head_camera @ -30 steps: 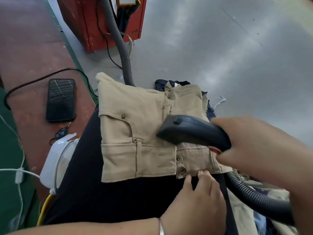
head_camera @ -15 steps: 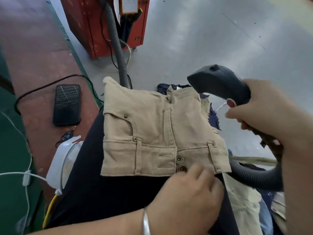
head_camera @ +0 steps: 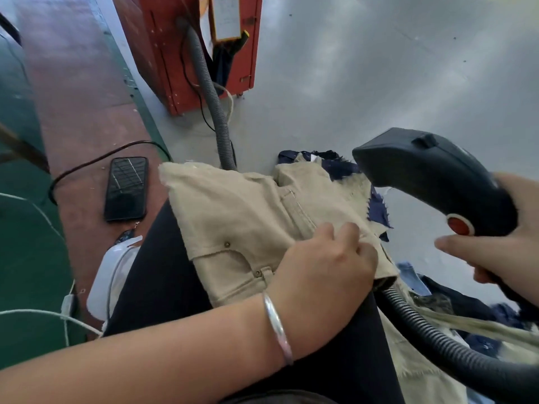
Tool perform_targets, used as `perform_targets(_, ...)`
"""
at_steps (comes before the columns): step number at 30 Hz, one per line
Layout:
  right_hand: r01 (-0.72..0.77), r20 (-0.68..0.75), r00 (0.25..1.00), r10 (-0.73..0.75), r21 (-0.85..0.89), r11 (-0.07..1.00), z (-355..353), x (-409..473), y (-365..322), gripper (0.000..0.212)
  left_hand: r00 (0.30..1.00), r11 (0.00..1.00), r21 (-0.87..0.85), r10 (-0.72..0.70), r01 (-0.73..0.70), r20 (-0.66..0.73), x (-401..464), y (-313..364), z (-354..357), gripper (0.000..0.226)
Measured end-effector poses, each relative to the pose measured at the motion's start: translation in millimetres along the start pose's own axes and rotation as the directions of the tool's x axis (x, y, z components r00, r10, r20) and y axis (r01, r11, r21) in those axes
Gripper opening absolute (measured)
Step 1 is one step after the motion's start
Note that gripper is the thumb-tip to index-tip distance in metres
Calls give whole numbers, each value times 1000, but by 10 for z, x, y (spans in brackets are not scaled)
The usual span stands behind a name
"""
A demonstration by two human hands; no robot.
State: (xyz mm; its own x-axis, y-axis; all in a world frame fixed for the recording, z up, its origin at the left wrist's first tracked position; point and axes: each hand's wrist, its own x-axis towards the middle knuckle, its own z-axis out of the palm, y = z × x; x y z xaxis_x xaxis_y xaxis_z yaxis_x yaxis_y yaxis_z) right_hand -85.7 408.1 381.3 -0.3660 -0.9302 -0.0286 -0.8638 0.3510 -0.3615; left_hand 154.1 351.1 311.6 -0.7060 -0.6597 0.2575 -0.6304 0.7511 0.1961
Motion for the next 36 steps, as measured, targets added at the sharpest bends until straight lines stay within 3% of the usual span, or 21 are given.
perform_targets(5, -23, 85, 996, 34, -125, 992, -52, -180, -229, 52, 992, 1000, 4, 1, -1, 125, -21, 471, 255, 36)
perform_targets(8, -44, 144, 987, 66, -154, 987, -5, -338, -424, 46, 970, 995, 58, 71, -86, 231, -217, 503, 396, 52)
perform_targets(12, -45, 226, 969, 100, -236, 971, 50, -451, -480, 55, 947, 974, 100, 172, -205, 272, -341, 427, 514, 52)
perform_targets(17, 8, 333, 939, 90, -283, 959, 181, -284, -653, 55, 952, 935, 210, 251, -285, 175, -349, 360, 617, 44)
perform_targets(22, 15, 432, 901, 40, -124, 992, 270, 250, -854, 21, 962, 960, 140, 219, -242, 162, -330, 355, 640, 51)
perform_targets(26, 13, 399, 917, 11, -58, 998, 474, 763, -1081, 25, 963, 965, 119, 214, -234, 164, -333, 362, 614, 54)
perform_targets(30, -38, 239, 970, 43, -26, 999, 504, 1015, -1053, 20, 969, 971, 59, 223, -230, 111, -354, 343, 591, 51)
perform_targets(32, -52, 186, 981, 49, 14, 999, 381, 924, -902, 24, 970, 971, 34, 235, -237, 65, -375, 298, 580, 47)
perform_targets(36, -24, 209, 978, 17, 29, 999, 174, 325, -647, 31, 971, 971, 22, 238, -237, -5, -460, 257, 581, 41)
